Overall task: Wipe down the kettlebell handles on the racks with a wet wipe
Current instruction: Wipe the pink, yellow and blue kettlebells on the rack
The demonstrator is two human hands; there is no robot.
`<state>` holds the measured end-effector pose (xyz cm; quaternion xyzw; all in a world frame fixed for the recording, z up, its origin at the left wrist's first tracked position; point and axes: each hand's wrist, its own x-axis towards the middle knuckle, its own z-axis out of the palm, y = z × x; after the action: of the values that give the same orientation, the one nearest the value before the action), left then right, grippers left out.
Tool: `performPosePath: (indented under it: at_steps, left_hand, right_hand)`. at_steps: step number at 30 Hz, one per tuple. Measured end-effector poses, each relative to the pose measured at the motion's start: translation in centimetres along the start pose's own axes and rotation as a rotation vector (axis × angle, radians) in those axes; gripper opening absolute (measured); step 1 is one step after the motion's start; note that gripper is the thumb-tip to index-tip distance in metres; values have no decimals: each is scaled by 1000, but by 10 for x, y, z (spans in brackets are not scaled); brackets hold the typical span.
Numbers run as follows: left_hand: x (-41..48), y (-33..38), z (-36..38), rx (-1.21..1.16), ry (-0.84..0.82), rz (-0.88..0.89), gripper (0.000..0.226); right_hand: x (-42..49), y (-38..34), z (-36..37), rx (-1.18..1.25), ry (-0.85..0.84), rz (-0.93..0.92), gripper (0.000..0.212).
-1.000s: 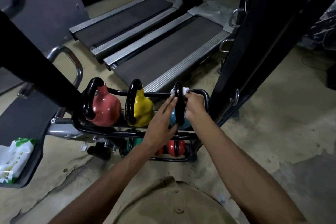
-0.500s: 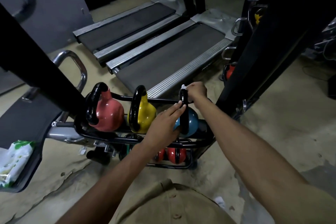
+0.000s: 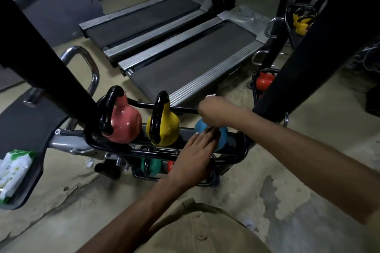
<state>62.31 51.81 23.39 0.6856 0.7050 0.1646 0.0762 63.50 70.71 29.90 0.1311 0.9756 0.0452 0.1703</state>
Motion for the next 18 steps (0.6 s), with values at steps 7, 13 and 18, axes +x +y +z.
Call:
performPosePath:
  at_steps: [7,13,18]
  left_hand:
    - [-3,-9,2,-75,14,1,80]
    - [-11,-8,-3,-160,29,20,92]
    - [-18,-11,0,-174,25,50,87]
  right_hand:
    - [-60,-30,48,666,689,305,28]
    - [-71,-67,64,1508,896,750,19]
    - [-71,-62,78,1721,736,827,16]
